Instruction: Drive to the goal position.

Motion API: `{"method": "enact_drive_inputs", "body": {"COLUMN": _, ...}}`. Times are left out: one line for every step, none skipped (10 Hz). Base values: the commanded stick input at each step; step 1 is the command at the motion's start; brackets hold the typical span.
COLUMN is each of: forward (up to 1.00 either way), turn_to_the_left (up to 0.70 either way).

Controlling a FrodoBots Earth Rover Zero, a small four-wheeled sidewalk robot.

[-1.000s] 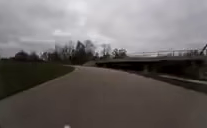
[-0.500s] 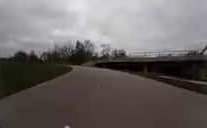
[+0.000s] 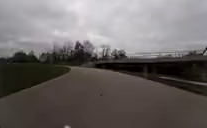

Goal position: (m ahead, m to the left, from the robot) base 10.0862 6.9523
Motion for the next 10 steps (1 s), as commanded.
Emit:
{"method": "enact_drive_inputs", "body": {"forward": 1.00, "turn_to_the_left": 0.00}}
{"method": "enact_drive_inputs", "body": {"forward": 1.00, "turn_to_the_left": 0.00}}
{"method": "enact_drive_inputs", "body": {"forward": 1.00, "turn_to_the_left": 0.00}}
{"method": "enact_drive_inputs", "body": {"forward": 1.00, "turn_to_the_left": 0.00}}
{"method": "enact_drive_inputs", "body": {"forward": 1.00, "turn_to_the_left": 0.00}}
{"method": "enact_drive_inputs", "body": {"forward": 1.00, "turn_to_the_left": 0.00}}
{"method": "enact_drive_inputs", "body": {"forward": 1.00, "turn_to_the_left": 0.00}}
{"method": "enact_drive_inputs", "body": {"forward": 1.00, "turn_to_the_left": 0.00}}
{"method": "enact_drive_inputs", "body": {"forward": 1.00, "turn_to_the_left": 0.00}}
{"method": "enact_drive_inputs", "body": {"forward": 1.00, "turn_to_the_left": 0.00}}
